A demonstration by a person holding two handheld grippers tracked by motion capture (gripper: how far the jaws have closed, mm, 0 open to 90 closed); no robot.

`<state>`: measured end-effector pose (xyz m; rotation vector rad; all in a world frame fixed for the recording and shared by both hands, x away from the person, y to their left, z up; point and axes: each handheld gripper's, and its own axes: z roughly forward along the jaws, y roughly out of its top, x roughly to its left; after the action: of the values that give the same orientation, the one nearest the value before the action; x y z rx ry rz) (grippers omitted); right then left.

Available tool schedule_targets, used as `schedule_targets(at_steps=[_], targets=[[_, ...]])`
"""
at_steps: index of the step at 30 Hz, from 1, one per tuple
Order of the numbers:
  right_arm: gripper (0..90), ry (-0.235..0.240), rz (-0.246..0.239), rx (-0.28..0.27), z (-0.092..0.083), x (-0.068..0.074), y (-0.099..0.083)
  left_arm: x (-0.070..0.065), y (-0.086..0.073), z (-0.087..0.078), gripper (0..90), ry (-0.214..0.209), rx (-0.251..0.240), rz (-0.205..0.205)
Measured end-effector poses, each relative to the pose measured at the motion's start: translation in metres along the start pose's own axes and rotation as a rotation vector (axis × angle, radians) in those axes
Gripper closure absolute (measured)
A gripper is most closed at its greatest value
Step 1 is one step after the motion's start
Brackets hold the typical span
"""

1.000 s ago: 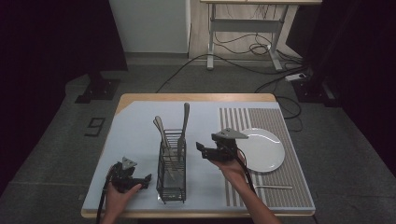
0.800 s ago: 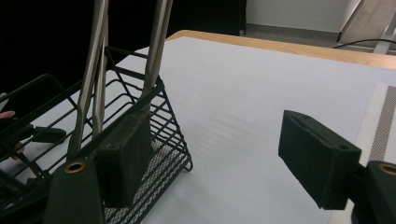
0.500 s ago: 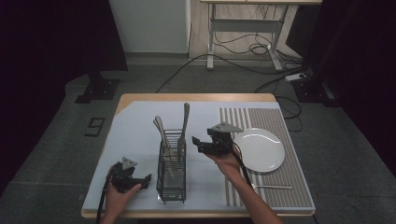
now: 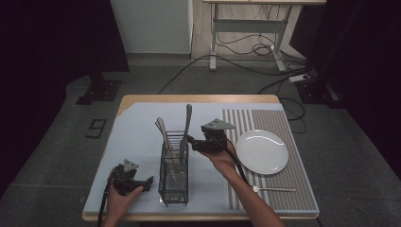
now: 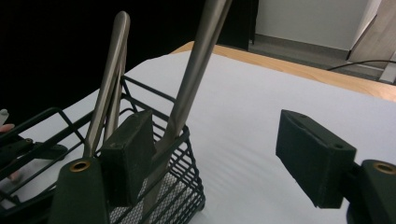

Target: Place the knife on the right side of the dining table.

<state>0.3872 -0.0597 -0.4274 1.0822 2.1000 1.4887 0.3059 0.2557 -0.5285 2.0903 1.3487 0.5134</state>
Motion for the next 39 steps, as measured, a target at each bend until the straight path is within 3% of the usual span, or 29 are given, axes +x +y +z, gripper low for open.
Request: schedule_targets(at_steps=[10, 20, 39], targets=[[37.9, 0.046, -0.036, -0.013, 0.008, 0.001, 0.006, 0.0, 0.0, 0.0, 0.0, 0.0, -0.001, -0.001], [46.1, 0.054, -0.065, -0.025, 0.014, 0.002, 0.017, 0.0, 0.0, 0.0, 0.0, 0.0, -0.001, -0.001], [63.4, 0.085, -0.044, -0.033, 0.03, -0.007, 0.032, 0.0, 0.0, 0.0, 0.0, -0.001, -0.001, -0.001]])
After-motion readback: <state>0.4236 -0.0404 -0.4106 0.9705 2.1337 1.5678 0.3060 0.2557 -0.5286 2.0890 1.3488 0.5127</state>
